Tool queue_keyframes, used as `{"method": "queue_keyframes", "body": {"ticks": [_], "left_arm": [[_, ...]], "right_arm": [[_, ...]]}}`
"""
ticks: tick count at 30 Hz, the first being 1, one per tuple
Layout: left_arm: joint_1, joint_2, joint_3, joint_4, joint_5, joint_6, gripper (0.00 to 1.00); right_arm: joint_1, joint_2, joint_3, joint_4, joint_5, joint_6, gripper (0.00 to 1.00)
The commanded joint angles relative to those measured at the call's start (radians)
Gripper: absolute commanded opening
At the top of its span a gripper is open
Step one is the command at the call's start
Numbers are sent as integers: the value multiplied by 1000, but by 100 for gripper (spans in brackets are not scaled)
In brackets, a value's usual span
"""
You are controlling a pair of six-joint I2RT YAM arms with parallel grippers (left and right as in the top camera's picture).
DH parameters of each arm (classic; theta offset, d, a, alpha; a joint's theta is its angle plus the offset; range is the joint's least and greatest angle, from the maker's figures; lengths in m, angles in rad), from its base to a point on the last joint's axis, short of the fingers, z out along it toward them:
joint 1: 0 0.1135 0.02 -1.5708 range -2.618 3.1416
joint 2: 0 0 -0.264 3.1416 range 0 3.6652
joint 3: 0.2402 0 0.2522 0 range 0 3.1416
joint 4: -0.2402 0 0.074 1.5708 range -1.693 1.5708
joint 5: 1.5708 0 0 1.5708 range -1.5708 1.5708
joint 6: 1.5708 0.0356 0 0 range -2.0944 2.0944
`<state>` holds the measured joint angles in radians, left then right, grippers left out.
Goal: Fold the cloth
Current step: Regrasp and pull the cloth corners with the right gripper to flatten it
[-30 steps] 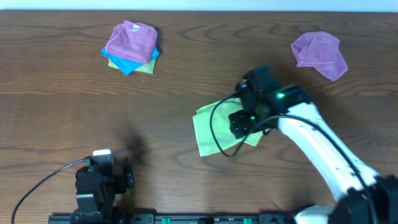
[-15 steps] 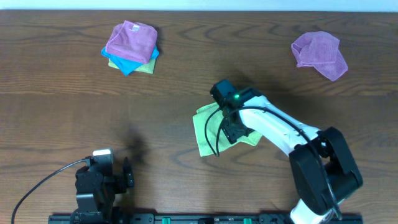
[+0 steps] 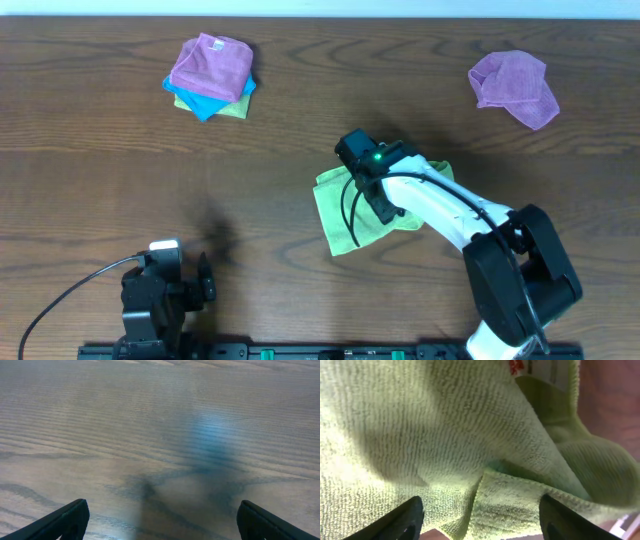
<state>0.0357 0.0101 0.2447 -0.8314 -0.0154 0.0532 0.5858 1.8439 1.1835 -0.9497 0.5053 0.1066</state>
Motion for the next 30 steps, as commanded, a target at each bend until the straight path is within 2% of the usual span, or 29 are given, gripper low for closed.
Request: {"method": "queue_keyframes", "body": {"ticks": [1,4,13,17,23,25,27,29,30], "left_arm": [[-2,-6,-8,-66,-21,19,95],[-2,-6,-8,-67,-21,19,95],[-2,-6,-8,-67,-21,19,95],[-2,-6,-8,-67,-21,19,96],[-2,-6,-8,-67,-21,19,95],[-2,-6,-8,-67,-21,19,95],[-2,-6,-8,-67,-21,19,95],[-2,-6,-8,-67,-21,19,96],[-2,-6,-8,-67,-21,19,95]], "right_arm": [[3,2,8,0,73,16,71],[3,2,8,0,75,16,66],[-32,7,0,22,75,16,61],[-57,11,0,30,111,16,55],[-76,12,0,26,121,16,32],[-76,11,0,21,143,26,22],[-76,11,0,8,192,58,6],[-76,11,0,-2,209,77,2],[-76,11,0,-5,203,77,4]]}}
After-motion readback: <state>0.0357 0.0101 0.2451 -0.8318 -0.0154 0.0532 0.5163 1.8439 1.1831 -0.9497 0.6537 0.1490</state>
